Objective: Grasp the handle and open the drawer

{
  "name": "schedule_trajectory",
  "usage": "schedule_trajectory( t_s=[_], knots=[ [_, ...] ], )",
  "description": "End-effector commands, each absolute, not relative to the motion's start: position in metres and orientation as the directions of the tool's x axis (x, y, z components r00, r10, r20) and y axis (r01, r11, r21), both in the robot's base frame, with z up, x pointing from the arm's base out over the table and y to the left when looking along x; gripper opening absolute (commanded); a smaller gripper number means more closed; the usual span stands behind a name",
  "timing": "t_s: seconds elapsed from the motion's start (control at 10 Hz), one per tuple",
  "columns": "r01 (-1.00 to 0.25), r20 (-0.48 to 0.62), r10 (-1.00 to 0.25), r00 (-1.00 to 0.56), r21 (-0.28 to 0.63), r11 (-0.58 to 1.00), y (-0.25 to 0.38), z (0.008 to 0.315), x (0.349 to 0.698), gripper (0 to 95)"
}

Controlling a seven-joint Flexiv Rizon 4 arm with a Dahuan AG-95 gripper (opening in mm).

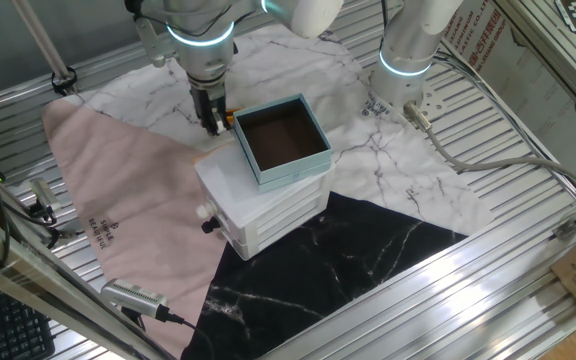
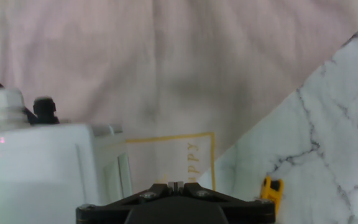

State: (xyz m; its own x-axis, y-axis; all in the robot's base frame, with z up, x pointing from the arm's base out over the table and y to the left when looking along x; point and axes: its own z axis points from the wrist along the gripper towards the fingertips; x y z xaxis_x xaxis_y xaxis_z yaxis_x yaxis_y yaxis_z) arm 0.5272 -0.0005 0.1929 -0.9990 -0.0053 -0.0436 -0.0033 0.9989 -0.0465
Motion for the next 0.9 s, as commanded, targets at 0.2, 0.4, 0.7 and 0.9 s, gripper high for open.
schedule_trajectory(
  t_s=[0.2, 0.4, 0.7, 0.9],
  knots=[
    [-0.007, -0.029, -0.008, -1.0, -0.038, 0.999, 0.022, 0.242, 0.578, 0.0],
    [0.008, -0.028, 0.006, -1.0, -0.043, 0.999, 0.057, 0.259, 0.61, 0.0],
    [0.008, -0.032, 0.006, -0.999, -0.043, 0.999, 0.091, 0.256, 0.65, 0.0],
    [0.014, -0.037, 0.013, -0.999, -0.045, 0.999, 0.112, 0.241, 0.667, 0.0]
  ],
)
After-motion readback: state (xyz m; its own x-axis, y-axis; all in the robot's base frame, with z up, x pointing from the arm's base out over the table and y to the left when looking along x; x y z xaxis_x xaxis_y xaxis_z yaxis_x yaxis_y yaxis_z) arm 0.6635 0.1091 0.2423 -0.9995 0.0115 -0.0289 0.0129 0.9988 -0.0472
